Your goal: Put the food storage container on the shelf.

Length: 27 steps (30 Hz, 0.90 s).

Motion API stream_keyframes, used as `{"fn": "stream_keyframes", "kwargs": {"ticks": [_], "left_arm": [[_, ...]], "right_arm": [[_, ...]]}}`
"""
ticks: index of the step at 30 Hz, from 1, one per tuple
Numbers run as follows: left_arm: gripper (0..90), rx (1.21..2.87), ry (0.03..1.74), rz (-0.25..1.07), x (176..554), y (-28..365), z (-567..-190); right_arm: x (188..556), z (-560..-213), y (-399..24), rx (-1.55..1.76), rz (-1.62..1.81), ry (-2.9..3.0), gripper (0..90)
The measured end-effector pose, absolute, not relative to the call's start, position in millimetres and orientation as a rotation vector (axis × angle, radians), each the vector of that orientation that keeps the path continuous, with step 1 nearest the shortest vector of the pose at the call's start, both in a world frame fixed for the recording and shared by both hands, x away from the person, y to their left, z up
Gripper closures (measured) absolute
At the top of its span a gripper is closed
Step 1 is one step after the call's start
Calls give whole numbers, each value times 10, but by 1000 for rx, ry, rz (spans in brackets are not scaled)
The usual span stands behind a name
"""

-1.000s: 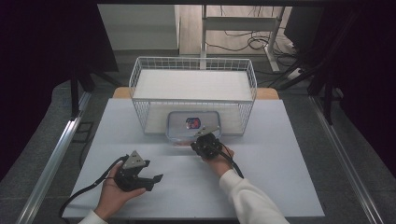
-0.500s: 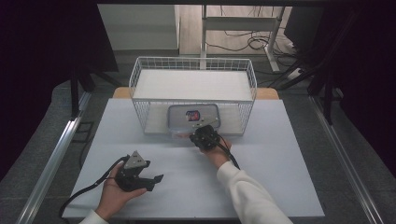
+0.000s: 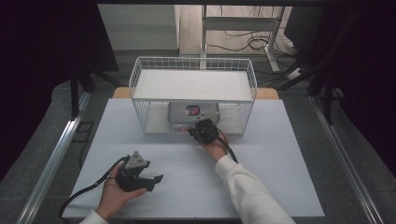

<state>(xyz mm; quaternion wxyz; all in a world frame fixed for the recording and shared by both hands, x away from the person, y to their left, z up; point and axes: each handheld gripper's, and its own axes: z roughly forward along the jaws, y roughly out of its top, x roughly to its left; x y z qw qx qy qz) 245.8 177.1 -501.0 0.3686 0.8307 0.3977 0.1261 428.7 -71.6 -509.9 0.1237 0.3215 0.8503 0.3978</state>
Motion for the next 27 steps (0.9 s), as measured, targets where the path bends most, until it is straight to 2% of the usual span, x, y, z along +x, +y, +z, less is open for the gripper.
{"fn": "stream_keyframes", "kwargs": {"ticks": [17, 27], "left_arm": [[262, 2115, 1040, 304, 2510, 1781, -5007], [263, 2065, 1058, 282, 2542, 1796, -4974]], "right_arm": [[4322, -5139, -697, 988, 1232, 2471, 889], [4020, -4775, -814, 862, 1190, 2486, 888]]}}
